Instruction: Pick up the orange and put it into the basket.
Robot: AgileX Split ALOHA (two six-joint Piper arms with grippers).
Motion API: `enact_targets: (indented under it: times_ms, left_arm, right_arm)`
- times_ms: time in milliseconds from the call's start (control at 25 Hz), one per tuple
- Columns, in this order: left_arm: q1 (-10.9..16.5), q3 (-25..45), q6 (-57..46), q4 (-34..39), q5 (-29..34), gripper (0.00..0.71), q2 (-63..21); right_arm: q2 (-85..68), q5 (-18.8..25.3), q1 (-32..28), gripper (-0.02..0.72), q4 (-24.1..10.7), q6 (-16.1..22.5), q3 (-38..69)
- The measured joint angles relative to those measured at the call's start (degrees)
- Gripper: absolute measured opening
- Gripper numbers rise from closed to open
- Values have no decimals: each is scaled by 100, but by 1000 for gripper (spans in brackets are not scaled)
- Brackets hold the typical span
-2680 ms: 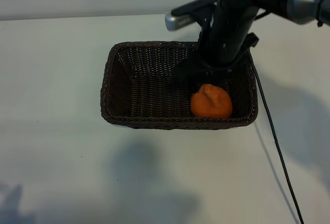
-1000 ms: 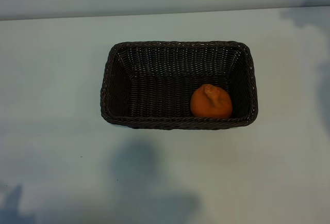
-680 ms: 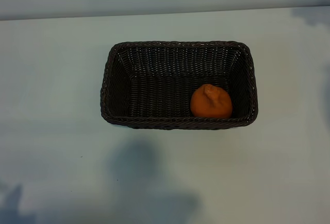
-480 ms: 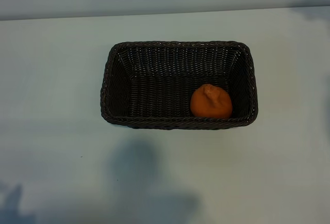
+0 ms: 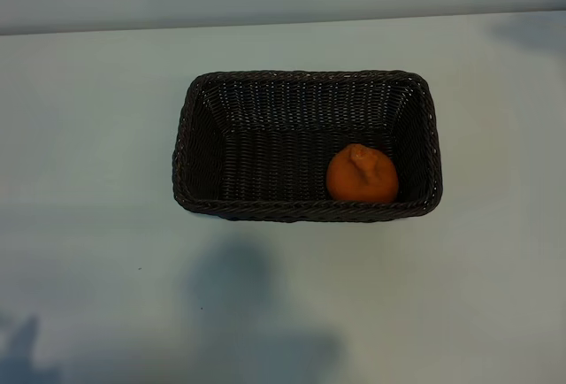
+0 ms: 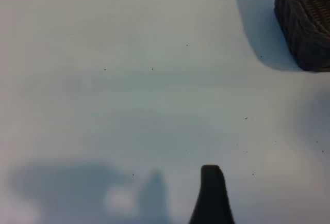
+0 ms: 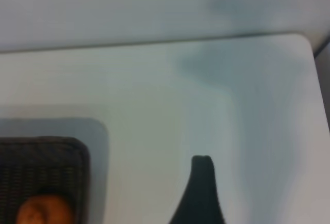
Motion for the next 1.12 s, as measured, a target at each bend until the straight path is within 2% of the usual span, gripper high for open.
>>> enact_targets:
  times_ms: [160, 240, 320, 480, 640, 720, 880, 1120]
  left_arm:
    - [0, 0, 0, 0, 0, 552, 0]
    - [0, 0, 0, 0, 0, 552, 0]
    - [0, 0, 0, 0, 0, 552, 0]
    - [0, 0, 0, 0, 0, 552, 0]
    - [0, 0, 0, 0, 0, 552, 0]
    - [0, 0, 0, 0, 0, 552, 0]
    - [0, 0, 0, 0, 0, 552, 0]
    - [0, 0, 0, 0, 0, 552, 0]
  right_arm:
    - [-1080, 0, 41, 581, 61, 12, 388]
    - [-1666, 0, 208, 581, -24, 12, 627]
    - [-2401, 0, 429, 581, -192, 36, 855]
    - [-3450, -42, 846, 581, -781, 146, 1435]
    - [-4381, -77, 931, 581, -1302, 203, 2228]
    - [-4812, -88, 938, 580, -1448, 203, 2617]
    - [-5550, -93, 938, 577, -1460, 211, 3382]
    - [-6799, -321, 938, 569, -1276, 252, 4497]
